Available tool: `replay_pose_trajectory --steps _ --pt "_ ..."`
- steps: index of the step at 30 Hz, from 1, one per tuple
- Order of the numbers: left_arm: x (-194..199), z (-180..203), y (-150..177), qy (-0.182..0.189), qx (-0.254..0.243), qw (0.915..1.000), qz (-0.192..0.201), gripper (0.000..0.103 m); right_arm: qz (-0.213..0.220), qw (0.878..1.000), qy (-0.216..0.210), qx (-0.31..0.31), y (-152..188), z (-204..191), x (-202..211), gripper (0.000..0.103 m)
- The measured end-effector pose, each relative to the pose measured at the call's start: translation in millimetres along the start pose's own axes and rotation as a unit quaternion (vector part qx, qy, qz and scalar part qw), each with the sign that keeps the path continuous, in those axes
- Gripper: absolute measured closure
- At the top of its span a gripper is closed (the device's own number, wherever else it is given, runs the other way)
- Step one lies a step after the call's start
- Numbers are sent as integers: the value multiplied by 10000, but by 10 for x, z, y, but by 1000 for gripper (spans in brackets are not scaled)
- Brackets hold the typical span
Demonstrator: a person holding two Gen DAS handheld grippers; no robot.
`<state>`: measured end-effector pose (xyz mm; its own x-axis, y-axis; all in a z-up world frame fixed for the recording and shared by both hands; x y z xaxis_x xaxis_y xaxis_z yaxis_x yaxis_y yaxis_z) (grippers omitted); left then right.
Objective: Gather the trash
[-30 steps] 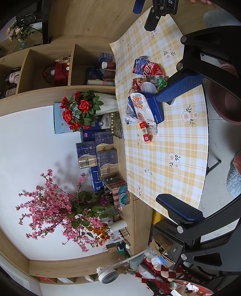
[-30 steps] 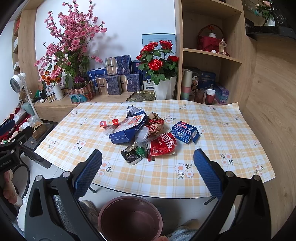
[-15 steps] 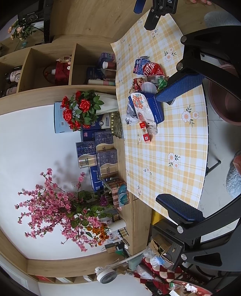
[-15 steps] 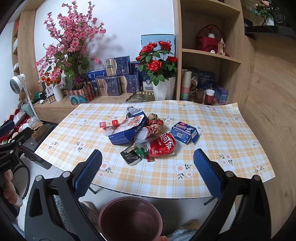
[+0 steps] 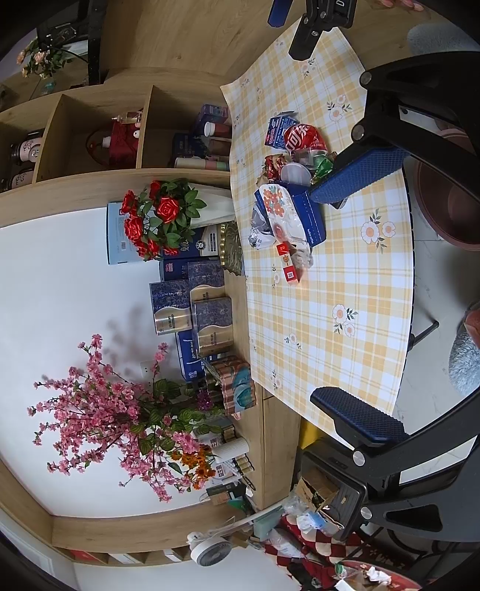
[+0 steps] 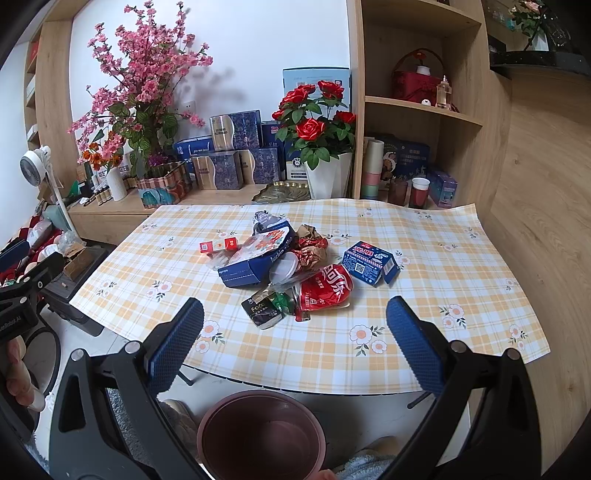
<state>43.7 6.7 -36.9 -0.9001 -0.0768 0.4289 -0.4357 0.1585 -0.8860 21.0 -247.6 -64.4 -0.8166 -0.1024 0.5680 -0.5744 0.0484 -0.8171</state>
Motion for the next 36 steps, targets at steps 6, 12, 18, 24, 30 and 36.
replay_pose_trajectory --steps 6,12,18,24,30,36 --pt "-1 -2 -1 -4 6 10000 -3 5 0 10000 -1 1 3 0 2 6" --pt "-3 -6 0 2 9 10000 -5 5 -1 10000 1 0 2 -2 1 6" --pt "-11 -55 34 13 138 9999 102 5 22 10000 -10 2 3 2 -3 6" --pt "-142 -70 115 887 447 9949 177 5 -102 9999 -100 -97 95 21 -153 6" --pt "-463 -61 229 910 554 9940 -241 5 -242 9993 -188 -210 165 119 -376 6" --pt "-717 -124 274 656 477 9963 -285 5 -295 9993 -169 -127 218 179 -602 6"
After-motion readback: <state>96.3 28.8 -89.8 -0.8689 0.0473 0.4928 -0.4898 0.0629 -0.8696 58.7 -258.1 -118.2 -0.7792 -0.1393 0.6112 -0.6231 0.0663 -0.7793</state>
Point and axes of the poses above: each gripper's, at about its wrist camera, not at the fingertips, and x roughly against the way its jaws point, z to its right, y to its underside, the point moved 5 cm from there along -x, roughly the way its jaws point, and after that the axes turned 5 degrees about -y, right-handed, at the moved point
